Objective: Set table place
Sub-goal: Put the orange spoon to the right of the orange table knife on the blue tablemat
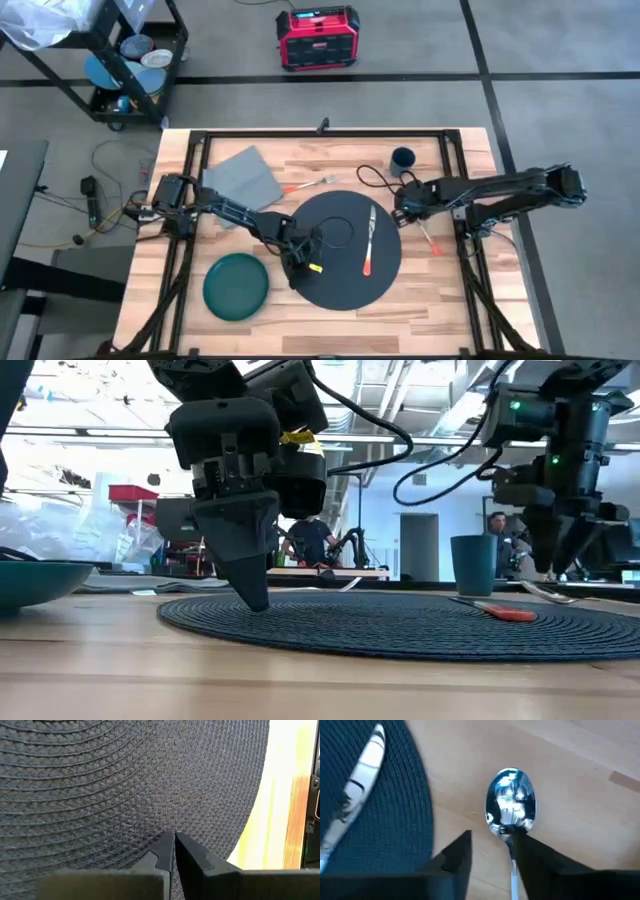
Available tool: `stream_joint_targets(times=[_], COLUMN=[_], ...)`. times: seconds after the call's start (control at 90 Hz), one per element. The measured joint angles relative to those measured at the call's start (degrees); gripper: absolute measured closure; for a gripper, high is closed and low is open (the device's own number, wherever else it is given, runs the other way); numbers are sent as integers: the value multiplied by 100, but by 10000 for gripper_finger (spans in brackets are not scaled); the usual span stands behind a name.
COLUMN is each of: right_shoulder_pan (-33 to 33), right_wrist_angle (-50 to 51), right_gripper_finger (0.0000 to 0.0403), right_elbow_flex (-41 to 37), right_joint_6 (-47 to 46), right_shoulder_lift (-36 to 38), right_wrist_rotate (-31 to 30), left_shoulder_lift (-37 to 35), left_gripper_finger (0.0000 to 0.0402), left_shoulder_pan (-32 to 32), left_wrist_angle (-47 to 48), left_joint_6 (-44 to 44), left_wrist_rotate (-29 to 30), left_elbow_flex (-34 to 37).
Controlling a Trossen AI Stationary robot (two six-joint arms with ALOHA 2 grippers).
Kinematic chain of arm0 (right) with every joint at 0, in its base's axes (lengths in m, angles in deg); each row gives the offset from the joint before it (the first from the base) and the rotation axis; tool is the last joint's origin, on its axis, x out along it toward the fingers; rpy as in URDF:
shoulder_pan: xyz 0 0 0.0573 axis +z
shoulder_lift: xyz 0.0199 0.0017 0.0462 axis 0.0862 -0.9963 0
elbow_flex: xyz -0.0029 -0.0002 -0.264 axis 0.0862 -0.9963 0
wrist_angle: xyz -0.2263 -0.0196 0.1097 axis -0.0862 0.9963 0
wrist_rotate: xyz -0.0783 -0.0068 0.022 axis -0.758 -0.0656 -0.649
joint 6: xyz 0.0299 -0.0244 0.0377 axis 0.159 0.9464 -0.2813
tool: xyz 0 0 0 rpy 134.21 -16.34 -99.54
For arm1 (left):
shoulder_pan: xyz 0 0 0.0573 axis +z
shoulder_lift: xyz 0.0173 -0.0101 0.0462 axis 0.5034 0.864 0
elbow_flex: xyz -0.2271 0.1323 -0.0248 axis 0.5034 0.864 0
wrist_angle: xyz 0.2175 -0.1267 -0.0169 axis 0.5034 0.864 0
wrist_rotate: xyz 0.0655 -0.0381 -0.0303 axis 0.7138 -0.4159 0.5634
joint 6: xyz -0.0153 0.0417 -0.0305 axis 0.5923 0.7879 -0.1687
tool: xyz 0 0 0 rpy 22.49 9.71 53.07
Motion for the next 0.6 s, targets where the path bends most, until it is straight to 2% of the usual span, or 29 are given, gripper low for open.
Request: stream_joint_targets(times=[0.122, 0.278, 0.378, 0.6], right_shoulder_pan=[214, 528, 655, 664], right_wrist_angle=[288, 1260, 1149, 616], right_gripper_finger=[209, 213, 225, 243], right_elbow_flex=[6, 7, 4, -193], right_joint_6=[-284, -608, -508, -475], right_shoulder_lift=[579, 925, 915, 392], right_wrist_rotate=[-81, -80, 27, 269], left_shoulder_lift=[0, 0, 0, 0], left_gripper_finger=[402, 401, 401, 401], left_shoulder_pan=[0, 0, 0, -13], left_wrist_angle=[0, 0, -6, 0], left_joint_6=[-18, -18, -11, -55], left_wrist_rotate=[-2, -2, -4, -4], left_elbow_flex=[0, 0, 0, 0])
